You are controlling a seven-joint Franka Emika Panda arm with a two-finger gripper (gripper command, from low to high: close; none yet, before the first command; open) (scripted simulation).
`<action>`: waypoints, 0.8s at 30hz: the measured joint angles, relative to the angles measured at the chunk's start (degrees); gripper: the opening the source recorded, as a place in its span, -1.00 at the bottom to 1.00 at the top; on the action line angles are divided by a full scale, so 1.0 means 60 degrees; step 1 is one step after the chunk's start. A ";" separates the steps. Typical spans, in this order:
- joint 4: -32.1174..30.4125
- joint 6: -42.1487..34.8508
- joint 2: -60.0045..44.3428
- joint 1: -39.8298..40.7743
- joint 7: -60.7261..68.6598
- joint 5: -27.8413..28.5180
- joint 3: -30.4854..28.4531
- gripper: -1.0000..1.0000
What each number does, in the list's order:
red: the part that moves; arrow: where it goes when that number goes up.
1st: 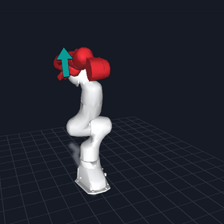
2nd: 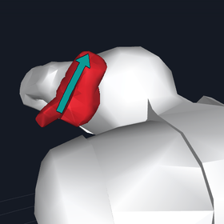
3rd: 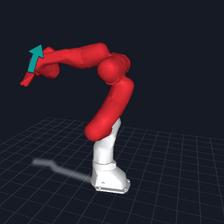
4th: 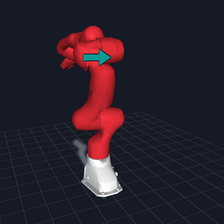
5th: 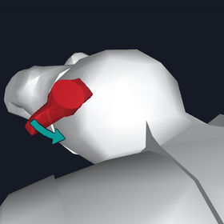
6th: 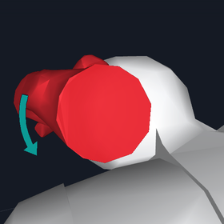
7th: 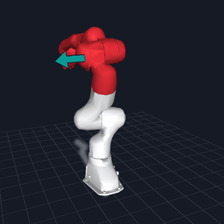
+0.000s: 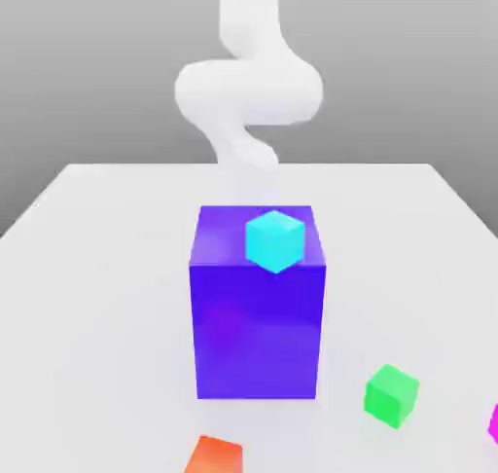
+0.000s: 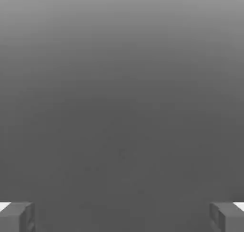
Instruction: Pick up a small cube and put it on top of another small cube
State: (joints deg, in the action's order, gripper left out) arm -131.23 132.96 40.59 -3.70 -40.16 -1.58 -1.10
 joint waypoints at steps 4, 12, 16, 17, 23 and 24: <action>0.0156 0.0312 -0.1448 -0.1001 0.1576 -0.0437 -0.0273 0.00; 0.0459 0.0907 -0.4240 -0.2490 0.4591 -0.1273 -0.0329 0.00; 0.0606 0.1218 -0.5619 -0.2994 0.5963 -0.1498 -0.0078 0.00; 0.0641 0.1301 -0.5960 -0.3187 0.6277 -0.1513 0.0006 0.00; 0.0835 0.1846 -0.7973 -0.3946 0.7878 -0.1190 0.0366 0.00; 0.0866 0.1942 -0.8303 -0.4021 0.8095 -0.1062 0.0433 0.00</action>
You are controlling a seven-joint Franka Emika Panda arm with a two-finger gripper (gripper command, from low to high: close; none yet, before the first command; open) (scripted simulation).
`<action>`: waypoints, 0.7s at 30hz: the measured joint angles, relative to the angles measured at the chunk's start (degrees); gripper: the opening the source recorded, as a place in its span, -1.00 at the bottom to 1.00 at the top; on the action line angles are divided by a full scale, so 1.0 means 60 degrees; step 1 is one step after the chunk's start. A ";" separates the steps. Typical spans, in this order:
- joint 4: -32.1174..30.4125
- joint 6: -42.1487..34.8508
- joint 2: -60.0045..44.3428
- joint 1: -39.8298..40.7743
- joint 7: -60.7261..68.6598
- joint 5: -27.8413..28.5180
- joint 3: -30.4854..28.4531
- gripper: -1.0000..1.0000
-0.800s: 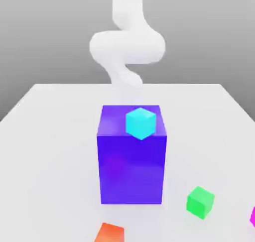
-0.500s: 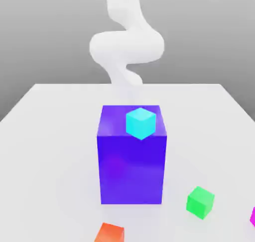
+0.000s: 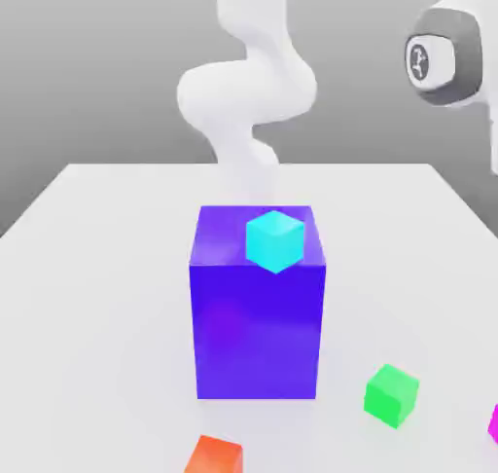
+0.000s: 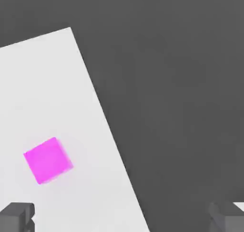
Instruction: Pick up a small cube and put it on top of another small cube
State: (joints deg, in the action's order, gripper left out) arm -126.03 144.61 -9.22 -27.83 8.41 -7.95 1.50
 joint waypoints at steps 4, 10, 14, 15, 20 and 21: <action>0.0120 0.0384 -0.1298 -0.0383 0.0702 0.0749 0.0248 0.00; 0.0419 0.1309 -0.3271 -0.0937 0.1132 0.1837 0.0253 0.00; 0.0554 0.1768 -0.3887 -0.0991 0.1113 0.1899 0.0199 -1.00; 0.0554 0.1764 -0.3887 -0.0990 0.1113 0.1899 0.0199 -1.00; 0.0504 0.1587 -0.3671 -0.1001 0.1136 0.1878 0.0201 -1.00; 0.0438 0.1359 -0.3377 -0.0982 0.1157 0.1853 0.0226 -1.00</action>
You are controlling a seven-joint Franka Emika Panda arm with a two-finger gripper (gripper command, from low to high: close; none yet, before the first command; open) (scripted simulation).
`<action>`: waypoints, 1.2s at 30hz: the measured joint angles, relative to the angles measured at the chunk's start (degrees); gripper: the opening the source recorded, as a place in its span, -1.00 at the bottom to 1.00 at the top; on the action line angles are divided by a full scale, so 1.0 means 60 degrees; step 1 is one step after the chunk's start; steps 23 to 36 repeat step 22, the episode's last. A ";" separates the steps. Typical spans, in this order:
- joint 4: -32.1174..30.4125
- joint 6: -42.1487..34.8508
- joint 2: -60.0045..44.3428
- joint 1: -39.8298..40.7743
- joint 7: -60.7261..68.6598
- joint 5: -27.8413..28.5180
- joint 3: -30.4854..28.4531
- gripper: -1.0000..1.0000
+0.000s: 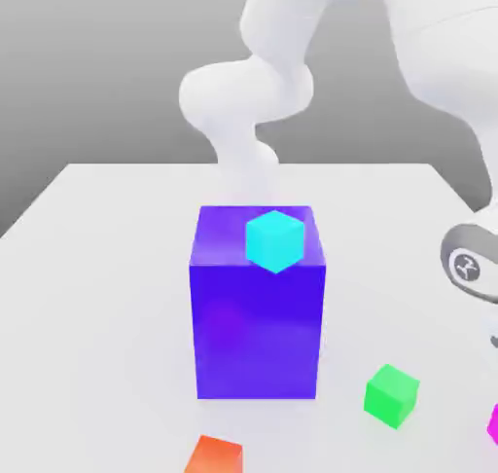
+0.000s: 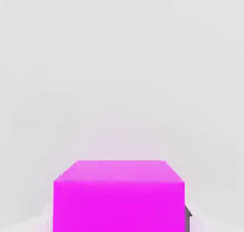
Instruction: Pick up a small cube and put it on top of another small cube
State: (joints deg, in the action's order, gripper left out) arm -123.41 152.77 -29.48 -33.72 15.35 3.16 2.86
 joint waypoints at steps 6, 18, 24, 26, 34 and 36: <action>-0.1377 -0.0579 0.1918 0.0591 0.0949 -0.0232 0.0017 -1.00; -0.4209 0.0765 0.3446 0.1540 0.3114 -0.0478 -0.0271 -1.00; -0.4195 0.1301 0.2896 0.1524 0.3081 -0.0428 -0.0303 1.00; -0.4195 0.1301 0.2896 0.1524 0.3081 -0.0428 -0.0303 1.00; -0.4195 0.1301 0.2896 0.1524 0.3081 -0.0428 -0.0303 1.00; -0.4195 0.1301 0.2896 0.1524 0.3081 -0.0428 -0.0303 1.00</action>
